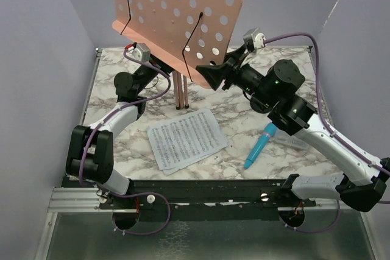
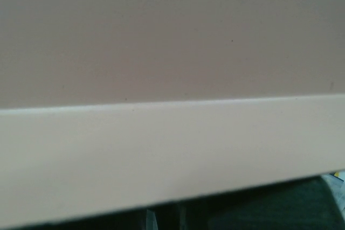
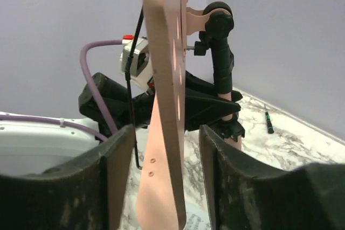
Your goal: Set up the instrument practice props
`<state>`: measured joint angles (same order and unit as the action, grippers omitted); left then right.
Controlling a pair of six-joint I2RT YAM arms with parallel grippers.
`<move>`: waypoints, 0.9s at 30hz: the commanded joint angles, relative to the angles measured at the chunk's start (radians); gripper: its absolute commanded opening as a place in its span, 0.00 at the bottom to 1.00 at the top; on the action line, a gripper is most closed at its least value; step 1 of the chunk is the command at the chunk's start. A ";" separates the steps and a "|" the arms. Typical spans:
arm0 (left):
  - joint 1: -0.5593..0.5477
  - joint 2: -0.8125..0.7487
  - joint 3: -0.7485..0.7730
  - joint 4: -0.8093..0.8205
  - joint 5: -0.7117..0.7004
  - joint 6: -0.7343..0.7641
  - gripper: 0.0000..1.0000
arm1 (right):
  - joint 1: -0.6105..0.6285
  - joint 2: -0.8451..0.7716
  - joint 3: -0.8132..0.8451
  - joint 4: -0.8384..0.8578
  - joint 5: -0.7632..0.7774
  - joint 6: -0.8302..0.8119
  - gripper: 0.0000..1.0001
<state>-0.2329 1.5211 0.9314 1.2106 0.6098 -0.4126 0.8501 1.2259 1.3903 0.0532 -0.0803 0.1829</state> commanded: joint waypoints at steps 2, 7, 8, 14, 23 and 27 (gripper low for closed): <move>-0.005 -0.021 0.023 -0.043 0.006 -0.024 0.00 | 0.005 -0.072 -0.015 -0.013 -0.002 0.008 0.77; -0.005 -0.032 0.020 -0.073 0.008 -0.007 0.00 | 0.005 -0.149 -0.091 -0.018 -0.014 -0.023 1.00; -0.006 -0.033 0.018 -0.077 0.009 -0.005 0.00 | 0.006 -0.165 -0.110 -0.024 -0.020 -0.033 1.00; -0.005 -0.043 0.013 -0.093 0.022 -0.004 0.00 | 0.005 -0.268 -0.255 -0.076 0.049 -0.065 1.00; -0.005 -0.054 -0.003 -0.101 0.058 -0.002 0.00 | 0.006 -0.316 -0.508 0.031 0.156 -0.052 1.00; -0.005 -0.056 0.005 -0.104 0.095 -0.002 0.00 | 0.005 -0.303 -0.663 0.229 0.113 -0.084 1.00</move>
<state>-0.2333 1.4994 0.9356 1.1553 0.6327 -0.3798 0.8497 0.9215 0.8379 0.0834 0.0250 0.1291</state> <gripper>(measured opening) 0.205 0.998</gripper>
